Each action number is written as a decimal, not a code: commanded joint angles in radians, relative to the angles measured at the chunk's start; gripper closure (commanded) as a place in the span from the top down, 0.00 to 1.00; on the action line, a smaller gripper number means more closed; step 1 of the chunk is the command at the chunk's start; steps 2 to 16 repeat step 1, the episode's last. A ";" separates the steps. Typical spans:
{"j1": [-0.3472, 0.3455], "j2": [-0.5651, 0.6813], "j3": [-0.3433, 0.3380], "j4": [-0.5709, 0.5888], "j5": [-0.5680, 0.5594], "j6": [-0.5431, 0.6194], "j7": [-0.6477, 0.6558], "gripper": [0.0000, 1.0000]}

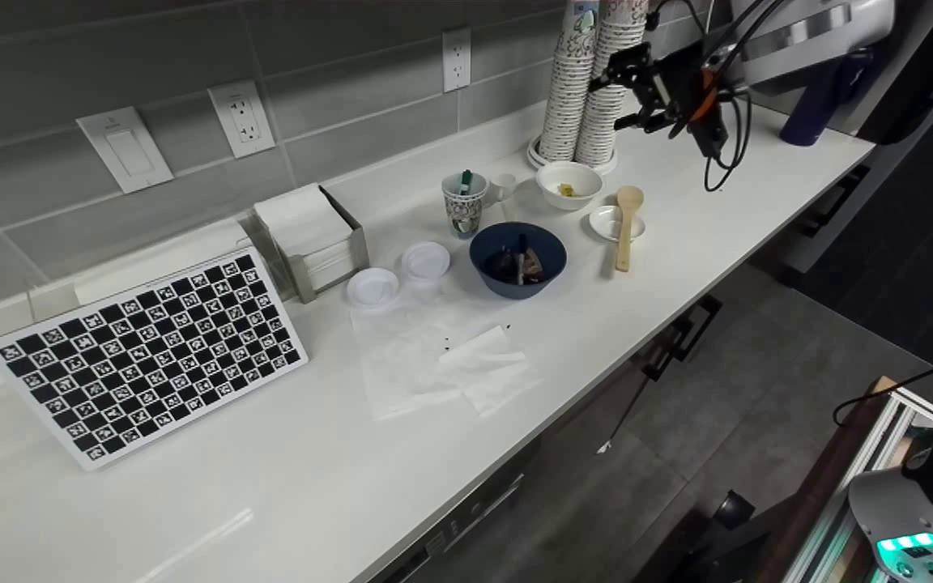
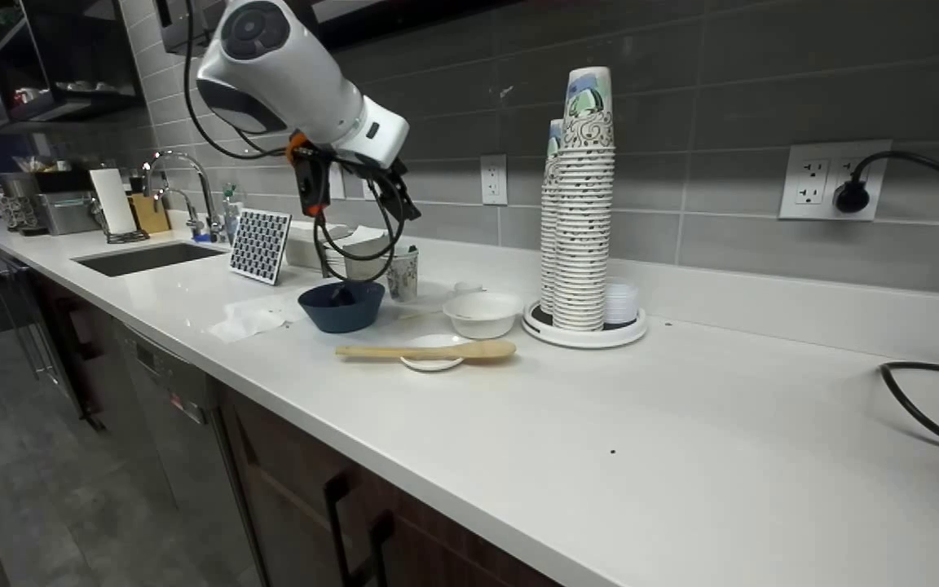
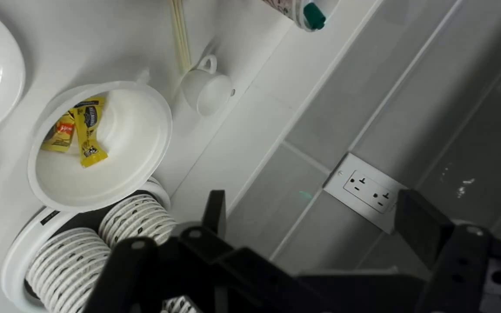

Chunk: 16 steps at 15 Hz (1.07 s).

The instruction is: Remove the cooking stick and small white mug from the white bowl and put them on the counter

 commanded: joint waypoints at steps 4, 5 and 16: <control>-0.004 -0.051 -0.016 -0.044 0.052 -0.021 -0.044 1.00; -0.004 -0.051 -0.016 -0.044 0.052 -0.021 -0.044 1.00; -0.004 -0.051 -0.016 -0.044 0.052 -0.021 -0.044 1.00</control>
